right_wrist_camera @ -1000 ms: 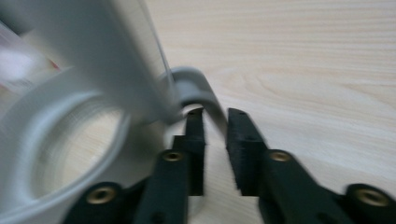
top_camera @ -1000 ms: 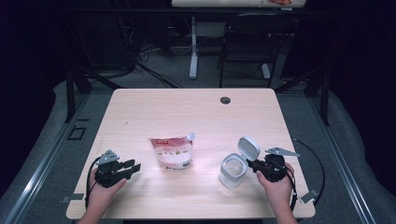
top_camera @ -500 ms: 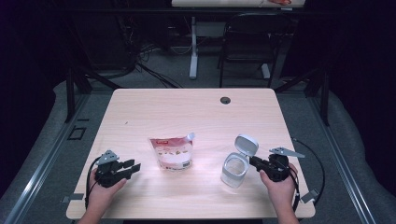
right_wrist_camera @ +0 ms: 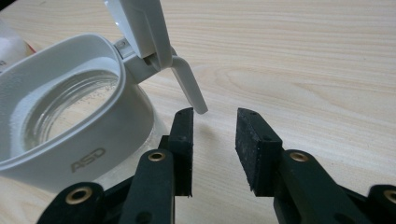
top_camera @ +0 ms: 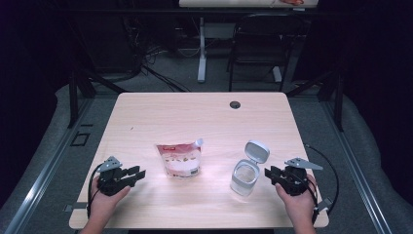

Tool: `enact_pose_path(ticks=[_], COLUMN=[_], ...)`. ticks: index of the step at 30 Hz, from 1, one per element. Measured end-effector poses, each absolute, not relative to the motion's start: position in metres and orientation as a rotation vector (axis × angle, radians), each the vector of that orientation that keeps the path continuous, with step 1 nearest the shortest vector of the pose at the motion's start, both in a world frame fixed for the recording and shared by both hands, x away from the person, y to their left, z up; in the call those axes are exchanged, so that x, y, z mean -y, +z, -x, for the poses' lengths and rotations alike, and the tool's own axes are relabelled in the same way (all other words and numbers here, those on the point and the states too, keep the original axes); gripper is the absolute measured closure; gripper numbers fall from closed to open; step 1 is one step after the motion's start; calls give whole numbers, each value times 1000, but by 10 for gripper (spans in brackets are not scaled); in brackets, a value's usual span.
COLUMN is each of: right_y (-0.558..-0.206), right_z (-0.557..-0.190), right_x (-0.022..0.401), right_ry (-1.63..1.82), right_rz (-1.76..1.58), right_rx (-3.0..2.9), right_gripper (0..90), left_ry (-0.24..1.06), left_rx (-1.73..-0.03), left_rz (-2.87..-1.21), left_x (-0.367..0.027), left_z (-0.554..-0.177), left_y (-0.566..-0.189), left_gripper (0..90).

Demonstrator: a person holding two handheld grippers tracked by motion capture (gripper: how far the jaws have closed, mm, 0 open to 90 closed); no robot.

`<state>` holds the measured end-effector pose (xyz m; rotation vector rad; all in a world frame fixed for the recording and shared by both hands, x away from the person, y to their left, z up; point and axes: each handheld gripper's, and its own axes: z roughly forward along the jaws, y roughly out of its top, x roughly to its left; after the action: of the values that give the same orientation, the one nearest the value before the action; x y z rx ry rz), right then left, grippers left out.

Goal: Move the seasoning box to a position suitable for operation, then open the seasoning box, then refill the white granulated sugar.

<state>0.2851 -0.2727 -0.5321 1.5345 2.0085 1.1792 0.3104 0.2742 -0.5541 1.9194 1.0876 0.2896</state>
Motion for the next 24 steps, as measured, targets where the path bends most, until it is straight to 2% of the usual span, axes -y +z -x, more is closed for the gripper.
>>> enact_pose_path(ticks=[10,24], right_y=[-528,-520], right_z=[-283,-276], right_x=[270,261], right_ry=[1128,1093], right_rz=[-1497,-1457], right_rx=[-2040,-2098], right_gripper=[648,675], left_ry=[297,275], left_rx=[-1086,-1065], left_rz=[-1930,-1931], left_x=[-275,-276], left_z=[-310,-302], left_y=[-552,-542], left_gripper=[619,656])
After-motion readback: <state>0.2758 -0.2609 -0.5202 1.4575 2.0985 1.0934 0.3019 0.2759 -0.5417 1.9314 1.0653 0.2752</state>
